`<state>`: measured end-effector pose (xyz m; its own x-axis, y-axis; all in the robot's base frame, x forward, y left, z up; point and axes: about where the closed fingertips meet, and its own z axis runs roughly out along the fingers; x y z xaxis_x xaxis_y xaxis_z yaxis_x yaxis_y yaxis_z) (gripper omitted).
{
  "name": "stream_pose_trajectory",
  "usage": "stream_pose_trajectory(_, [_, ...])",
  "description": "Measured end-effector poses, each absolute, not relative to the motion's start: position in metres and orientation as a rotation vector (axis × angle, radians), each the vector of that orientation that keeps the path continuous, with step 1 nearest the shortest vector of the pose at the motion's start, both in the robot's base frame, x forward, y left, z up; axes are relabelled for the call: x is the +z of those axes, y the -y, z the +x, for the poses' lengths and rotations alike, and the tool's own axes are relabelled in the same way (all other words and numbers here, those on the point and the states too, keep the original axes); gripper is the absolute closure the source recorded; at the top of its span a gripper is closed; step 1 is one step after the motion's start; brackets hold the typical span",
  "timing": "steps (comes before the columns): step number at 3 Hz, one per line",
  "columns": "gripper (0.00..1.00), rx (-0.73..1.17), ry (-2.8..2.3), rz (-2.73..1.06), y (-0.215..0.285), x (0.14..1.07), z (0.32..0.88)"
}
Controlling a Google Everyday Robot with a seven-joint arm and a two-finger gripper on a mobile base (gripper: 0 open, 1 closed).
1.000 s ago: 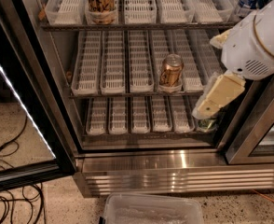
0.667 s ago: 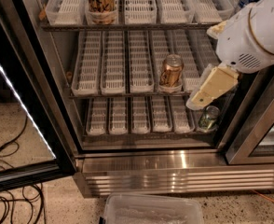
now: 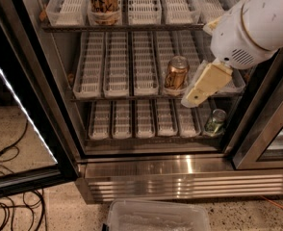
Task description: Pick orange can from top shelf of fridge
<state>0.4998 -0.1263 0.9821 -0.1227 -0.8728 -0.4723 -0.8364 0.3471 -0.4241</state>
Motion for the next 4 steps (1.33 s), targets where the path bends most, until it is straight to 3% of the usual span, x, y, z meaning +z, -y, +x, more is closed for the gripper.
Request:
stream_pose_trajectory(3, [0.0, -0.073, -1.646, -1.281, 0.016, 1.064, 0.533])
stream_pose_trajectory(4, [0.0, -0.086, -1.614, -1.256, 0.014, 1.077, 0.534])
